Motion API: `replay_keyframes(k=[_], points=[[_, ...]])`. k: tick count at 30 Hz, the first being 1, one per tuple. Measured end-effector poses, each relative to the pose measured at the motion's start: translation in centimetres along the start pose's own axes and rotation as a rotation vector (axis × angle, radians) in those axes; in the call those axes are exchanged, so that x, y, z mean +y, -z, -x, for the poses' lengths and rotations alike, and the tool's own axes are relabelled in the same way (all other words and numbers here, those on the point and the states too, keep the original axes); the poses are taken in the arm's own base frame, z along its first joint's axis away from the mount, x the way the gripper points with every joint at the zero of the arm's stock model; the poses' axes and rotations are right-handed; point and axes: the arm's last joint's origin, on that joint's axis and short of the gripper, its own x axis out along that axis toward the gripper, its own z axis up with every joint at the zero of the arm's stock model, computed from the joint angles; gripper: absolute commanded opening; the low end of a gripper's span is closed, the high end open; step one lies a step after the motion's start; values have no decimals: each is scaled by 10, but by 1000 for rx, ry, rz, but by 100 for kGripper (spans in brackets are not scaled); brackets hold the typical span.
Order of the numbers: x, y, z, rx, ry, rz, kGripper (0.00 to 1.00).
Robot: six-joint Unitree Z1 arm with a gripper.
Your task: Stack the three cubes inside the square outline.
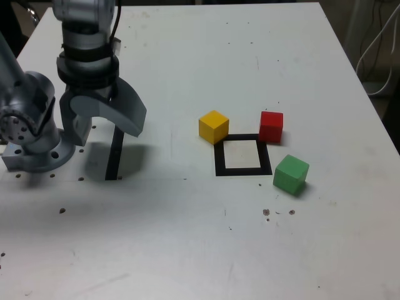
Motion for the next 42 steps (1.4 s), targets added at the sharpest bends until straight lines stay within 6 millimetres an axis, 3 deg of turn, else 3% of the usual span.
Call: replay_keyframes(k=[13,27,32,42], points=[[2,-11,4,10,-25,-10,99],[5,-26,55,-75,-79,-109,99],[10,-44,77,-110,-153,-189,99],[18,-103,111,-91,-249,-412,99]])
